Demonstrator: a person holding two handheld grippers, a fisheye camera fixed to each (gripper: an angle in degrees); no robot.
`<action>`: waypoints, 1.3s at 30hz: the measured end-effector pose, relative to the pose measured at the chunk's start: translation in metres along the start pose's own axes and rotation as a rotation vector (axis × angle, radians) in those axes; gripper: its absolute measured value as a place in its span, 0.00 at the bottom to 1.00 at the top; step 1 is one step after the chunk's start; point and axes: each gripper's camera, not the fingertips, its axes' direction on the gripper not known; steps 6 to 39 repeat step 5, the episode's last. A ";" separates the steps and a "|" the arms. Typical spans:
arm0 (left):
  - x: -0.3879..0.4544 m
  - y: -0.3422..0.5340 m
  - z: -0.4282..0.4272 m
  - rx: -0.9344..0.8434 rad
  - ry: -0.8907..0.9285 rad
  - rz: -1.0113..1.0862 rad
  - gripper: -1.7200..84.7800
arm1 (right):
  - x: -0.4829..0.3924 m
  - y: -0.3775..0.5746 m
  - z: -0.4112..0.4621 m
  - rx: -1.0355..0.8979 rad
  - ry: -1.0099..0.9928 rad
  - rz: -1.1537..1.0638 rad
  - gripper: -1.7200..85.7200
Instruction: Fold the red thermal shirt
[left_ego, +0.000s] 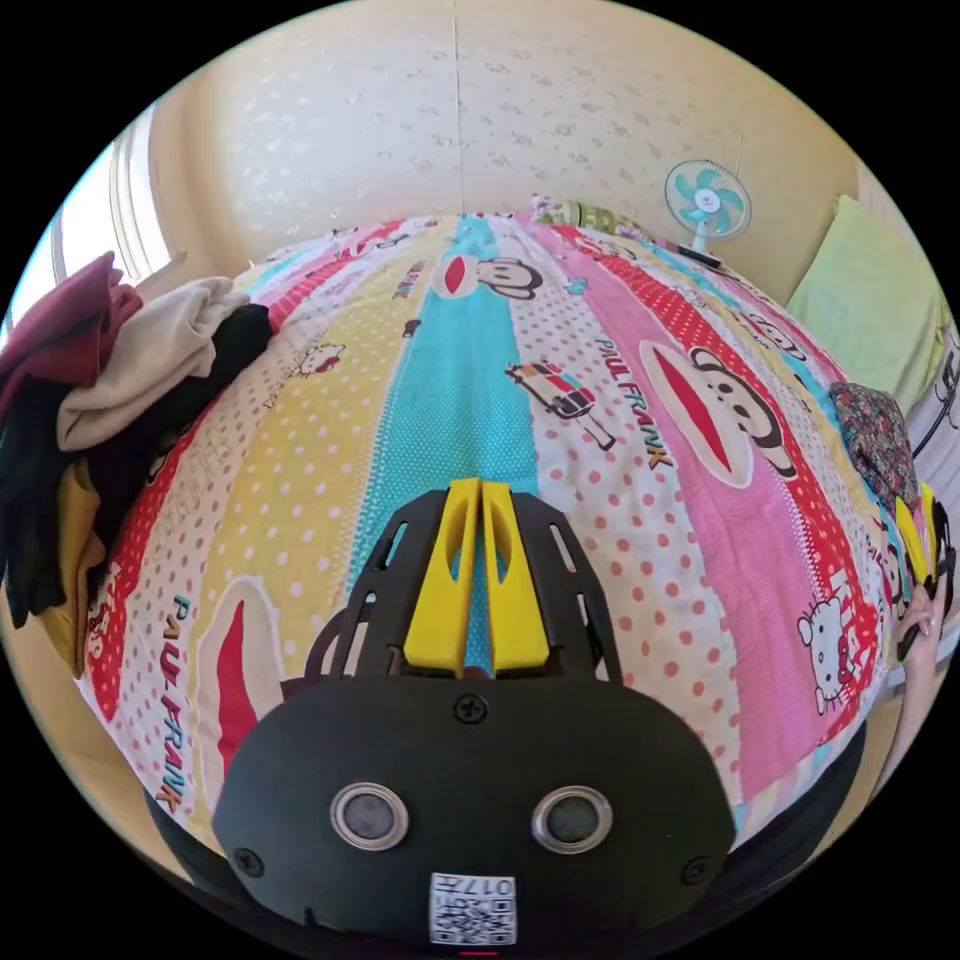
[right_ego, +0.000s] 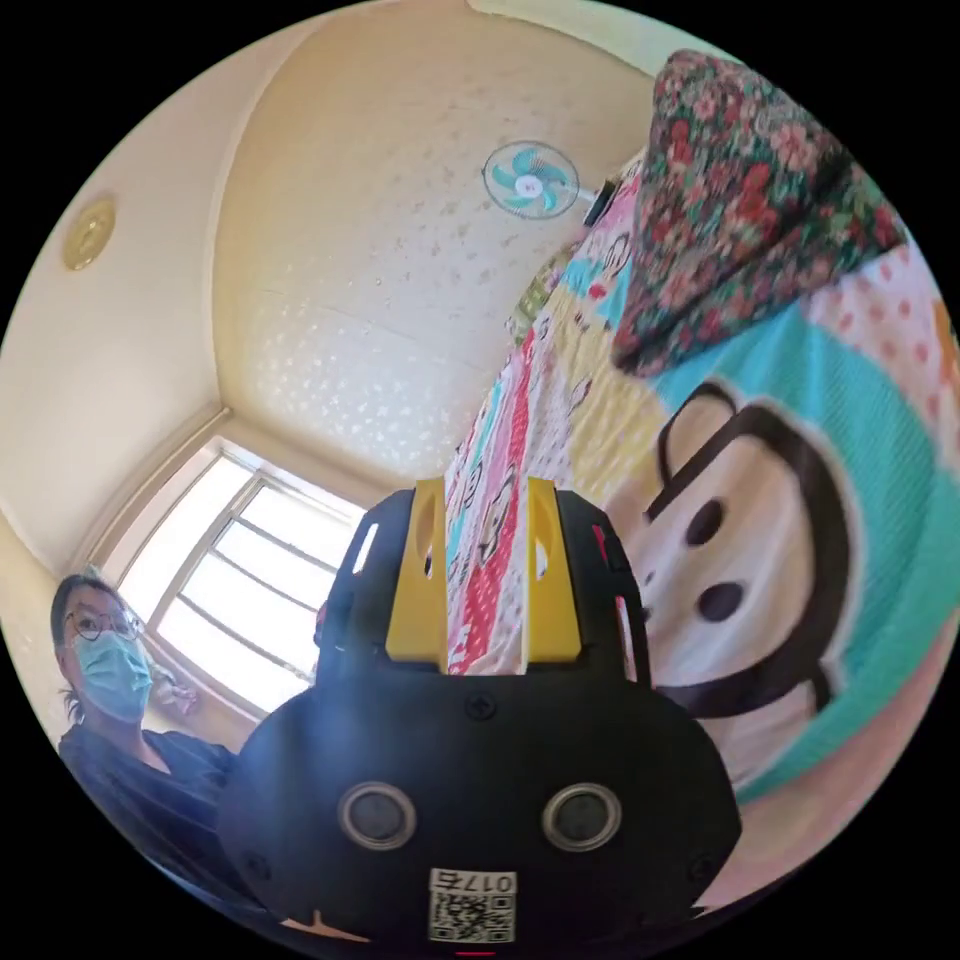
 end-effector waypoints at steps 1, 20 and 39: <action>-0.003 -0.006 -0.002 -0.008 0.001 -0.002 0.01 | 0.006 -0.008 -0.008 0.038 0.059 0.008 0.16; 0.008 -0.021 -0.014 -0.008 -0.108 0.048 0.01 | 0.045 -0.037 -0.039 0.214 0.414 0.099 0.16; 0.008 -0.021 -0.014 -0.008 -0.108 0.048 0.01 | 0.045 -0.037 -0.039 0.214 0.414 0.099 0.16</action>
